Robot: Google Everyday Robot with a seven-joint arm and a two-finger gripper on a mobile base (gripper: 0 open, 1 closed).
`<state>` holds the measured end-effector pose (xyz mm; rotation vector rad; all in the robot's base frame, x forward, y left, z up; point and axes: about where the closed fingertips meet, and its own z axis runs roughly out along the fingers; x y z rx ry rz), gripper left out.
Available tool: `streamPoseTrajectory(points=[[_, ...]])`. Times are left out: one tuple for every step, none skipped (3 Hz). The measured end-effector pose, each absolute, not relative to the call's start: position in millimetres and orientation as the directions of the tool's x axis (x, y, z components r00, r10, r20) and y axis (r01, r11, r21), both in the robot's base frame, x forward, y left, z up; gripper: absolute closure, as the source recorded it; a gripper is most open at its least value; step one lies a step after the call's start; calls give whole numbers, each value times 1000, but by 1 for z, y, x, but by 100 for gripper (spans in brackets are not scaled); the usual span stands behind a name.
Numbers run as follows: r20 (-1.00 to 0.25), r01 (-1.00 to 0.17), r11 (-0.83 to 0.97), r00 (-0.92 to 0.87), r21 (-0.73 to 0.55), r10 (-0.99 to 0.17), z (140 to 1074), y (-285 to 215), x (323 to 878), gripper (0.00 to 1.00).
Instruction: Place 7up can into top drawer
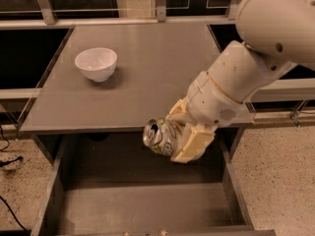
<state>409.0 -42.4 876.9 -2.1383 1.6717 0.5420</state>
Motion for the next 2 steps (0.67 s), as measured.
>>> streamPoseTrajectory(points=[[-603,-988,-150,131,-18,-787,867,-37,387,100],[-681,-995,-83,99,-57,-726,863,-18,373,100]])
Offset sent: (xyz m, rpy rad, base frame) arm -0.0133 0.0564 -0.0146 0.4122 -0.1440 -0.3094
